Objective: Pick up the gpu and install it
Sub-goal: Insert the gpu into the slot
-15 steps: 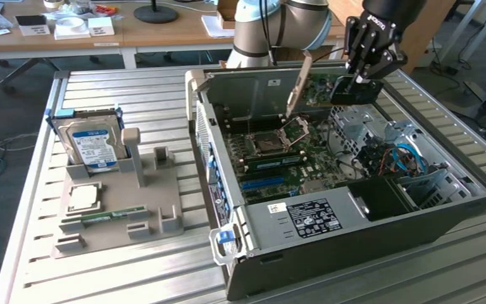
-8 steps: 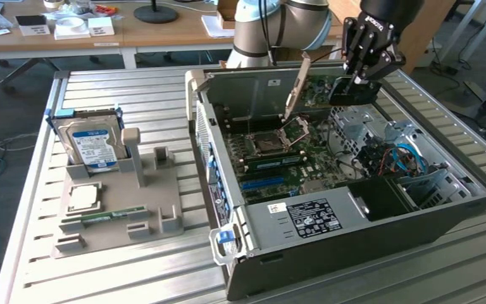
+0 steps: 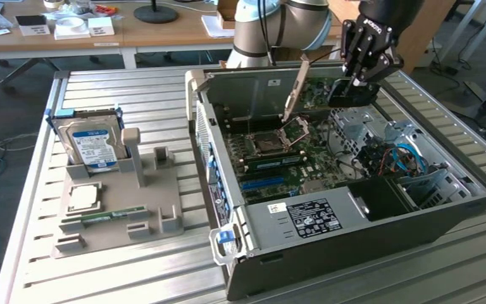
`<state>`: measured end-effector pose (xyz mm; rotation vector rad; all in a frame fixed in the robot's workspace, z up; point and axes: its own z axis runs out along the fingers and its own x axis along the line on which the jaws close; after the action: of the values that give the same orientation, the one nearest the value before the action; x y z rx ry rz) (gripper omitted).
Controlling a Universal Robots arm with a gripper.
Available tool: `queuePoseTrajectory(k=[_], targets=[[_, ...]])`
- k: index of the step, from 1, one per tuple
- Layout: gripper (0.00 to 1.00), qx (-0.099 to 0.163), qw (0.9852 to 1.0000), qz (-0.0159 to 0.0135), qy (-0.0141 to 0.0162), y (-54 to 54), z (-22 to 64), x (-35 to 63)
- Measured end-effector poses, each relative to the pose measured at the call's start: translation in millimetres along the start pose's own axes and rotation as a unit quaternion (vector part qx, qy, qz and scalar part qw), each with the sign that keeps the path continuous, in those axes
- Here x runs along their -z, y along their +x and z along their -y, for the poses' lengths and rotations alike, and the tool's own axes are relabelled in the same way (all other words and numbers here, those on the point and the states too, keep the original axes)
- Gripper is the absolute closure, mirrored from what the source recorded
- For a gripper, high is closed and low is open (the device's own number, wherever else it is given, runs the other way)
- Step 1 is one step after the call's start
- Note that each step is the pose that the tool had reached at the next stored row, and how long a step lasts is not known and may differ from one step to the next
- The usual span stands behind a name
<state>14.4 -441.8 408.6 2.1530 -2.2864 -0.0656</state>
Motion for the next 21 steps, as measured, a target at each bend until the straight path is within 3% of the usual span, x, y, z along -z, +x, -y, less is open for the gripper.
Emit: queuePoseTrajectory(k=[7, 10, 11, 21], targets=[[0.73, 0.0, 1.0, 0.0, 0.0013, 0.2, -1.3, -6.1], [0.73, 0.002, 1.0, 0.0005, 0.0086, 0.5, -4.3, -8.6], [0.73, 0.002, 1.0, 0.0004, 0.0096, 0.6, -5.1, -8.7], [0.73, 0.002, 0.9999, 0.0005, 0.0122, 1.0, -10.3, -13.5]])
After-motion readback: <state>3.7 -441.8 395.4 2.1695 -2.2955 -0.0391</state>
